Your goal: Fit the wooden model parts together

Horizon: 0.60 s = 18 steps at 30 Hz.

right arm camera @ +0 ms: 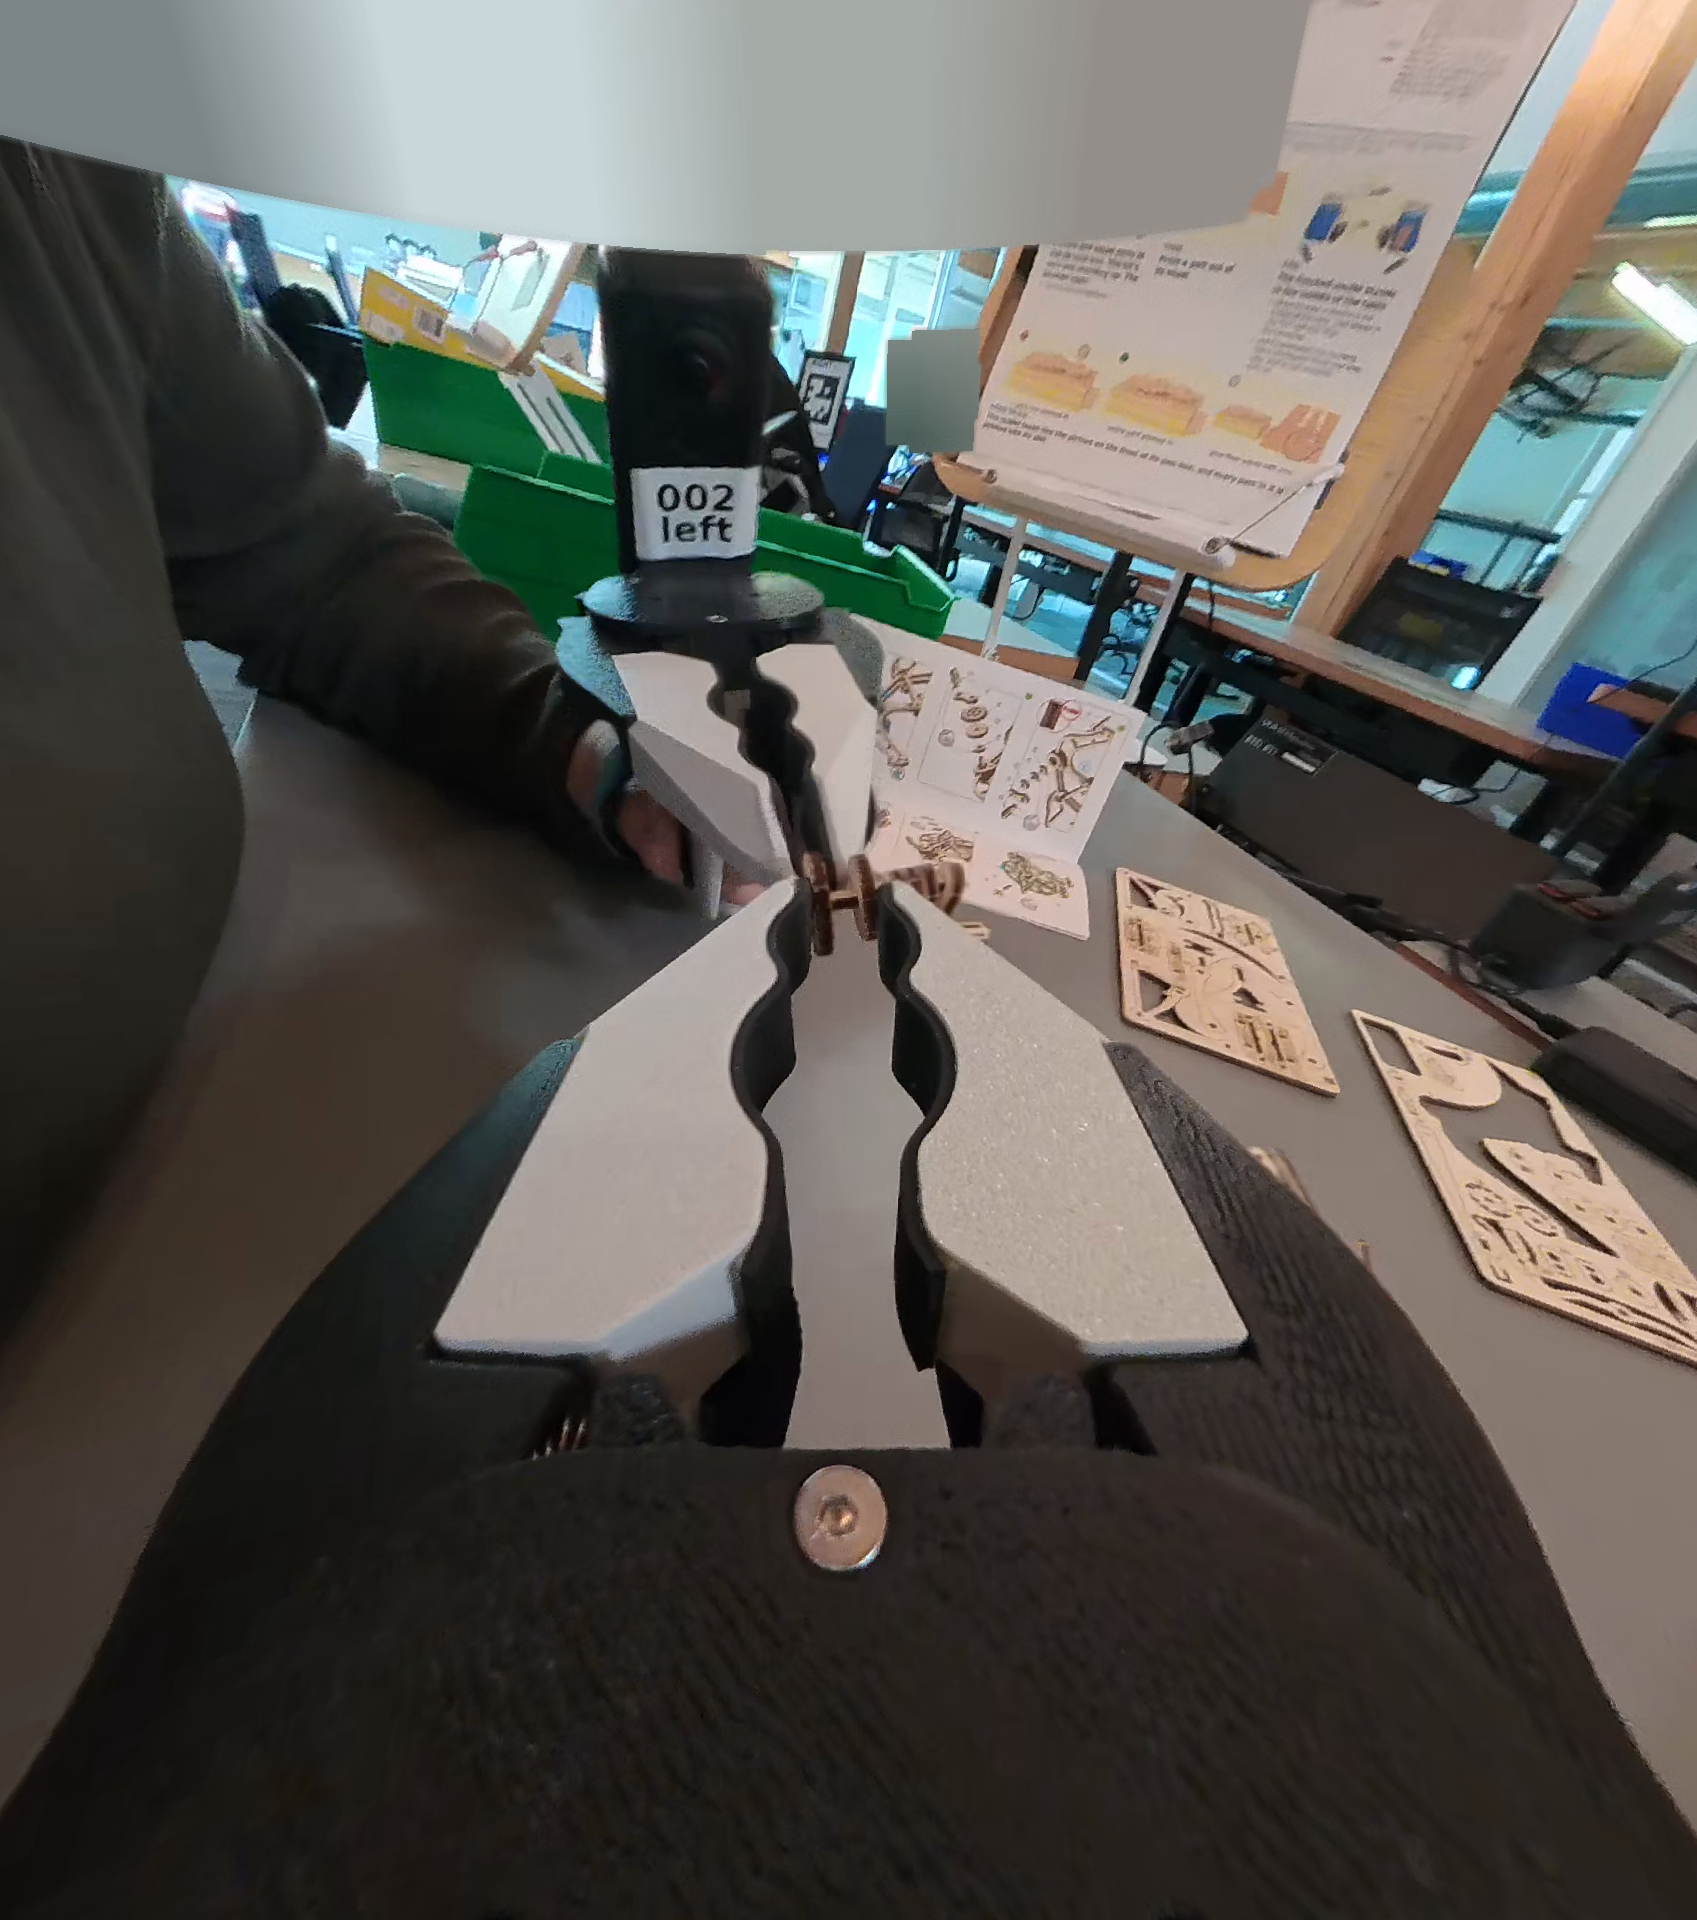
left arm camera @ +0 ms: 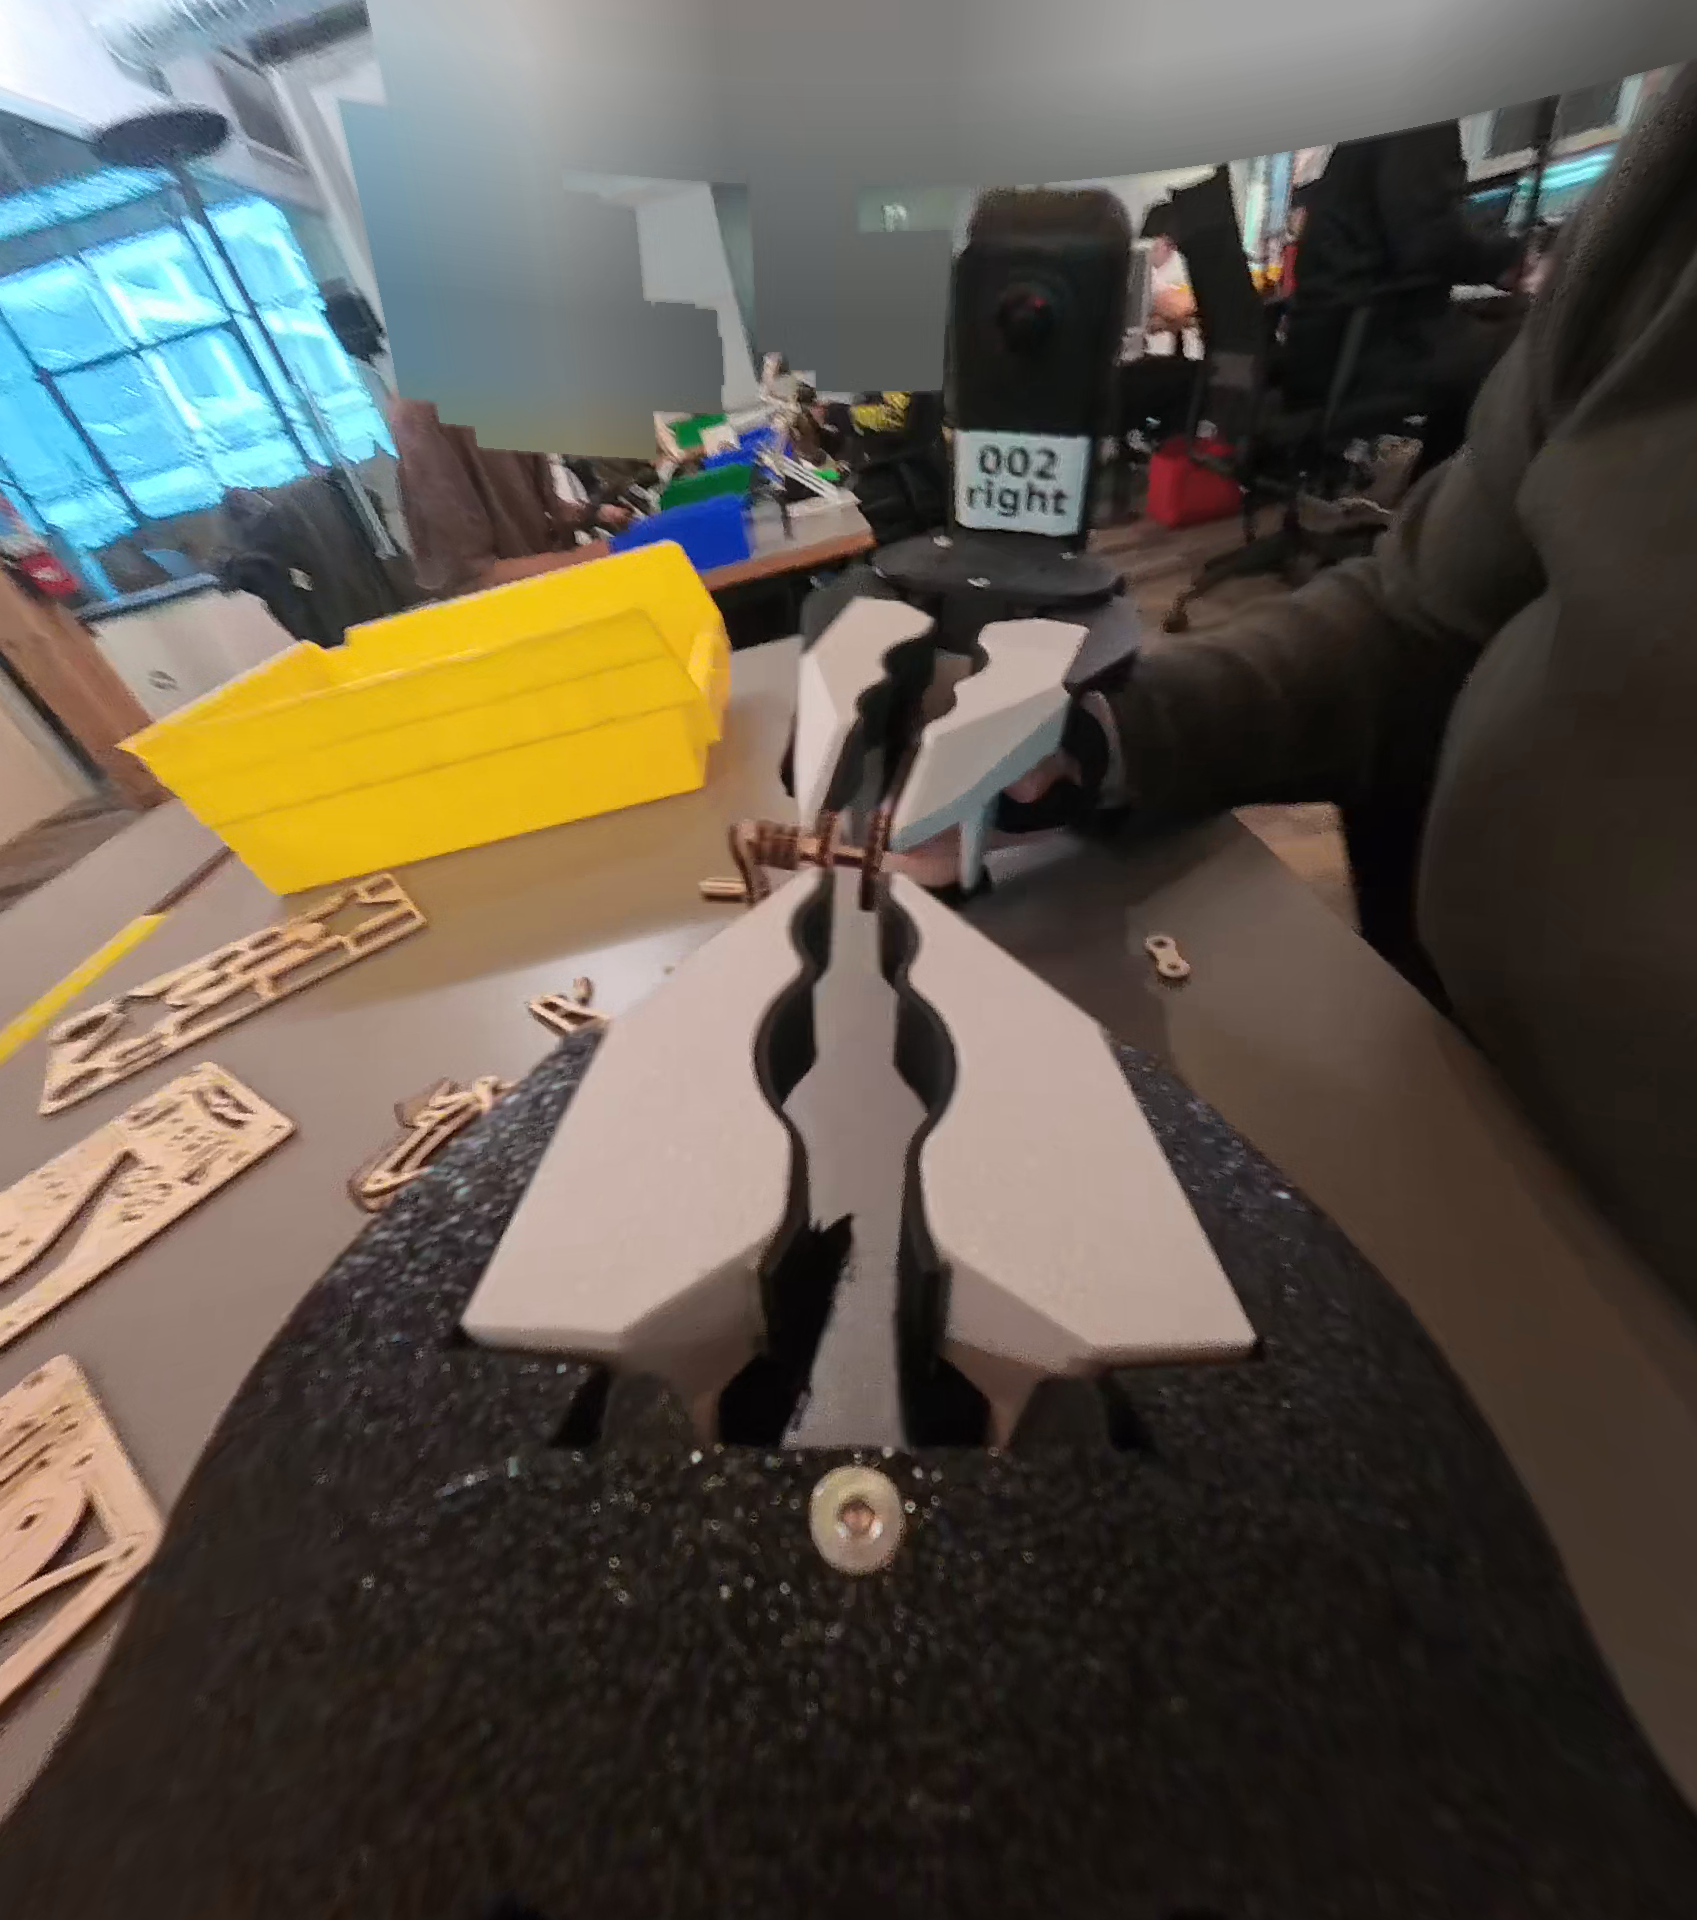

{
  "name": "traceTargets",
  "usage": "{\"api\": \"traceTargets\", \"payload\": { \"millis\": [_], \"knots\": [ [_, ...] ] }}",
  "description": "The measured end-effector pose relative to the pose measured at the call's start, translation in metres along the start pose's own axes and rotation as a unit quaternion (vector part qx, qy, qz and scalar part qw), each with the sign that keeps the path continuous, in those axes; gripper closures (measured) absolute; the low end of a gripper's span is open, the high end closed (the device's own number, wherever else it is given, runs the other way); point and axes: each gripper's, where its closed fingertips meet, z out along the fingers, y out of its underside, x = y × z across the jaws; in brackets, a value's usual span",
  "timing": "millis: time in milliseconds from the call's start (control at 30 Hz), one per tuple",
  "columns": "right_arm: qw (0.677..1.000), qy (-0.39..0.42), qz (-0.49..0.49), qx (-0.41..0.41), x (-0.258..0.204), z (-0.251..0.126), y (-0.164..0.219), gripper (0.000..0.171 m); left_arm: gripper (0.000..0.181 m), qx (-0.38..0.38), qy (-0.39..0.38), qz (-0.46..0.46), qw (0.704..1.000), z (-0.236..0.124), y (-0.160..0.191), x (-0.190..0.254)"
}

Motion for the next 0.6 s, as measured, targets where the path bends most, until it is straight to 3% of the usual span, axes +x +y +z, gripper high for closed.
{"api": "traceTargets", "payload": {
  "millis": [67,600],
  "knots": [
    [1.000,-0.003,0.002,0.009,-0.001,-0.001,-0.003,0.161,0.164,0.006,-0.010,0.011,1.000,0.000,-0.004,-0.001],
    [0.999,-0.039,0.012,0.017,-0.014,0.000,-0.003,0.163,0.173,0.013,0.042,-0.018,0.999,0.000,-0.001,0.012]
  ]
}}
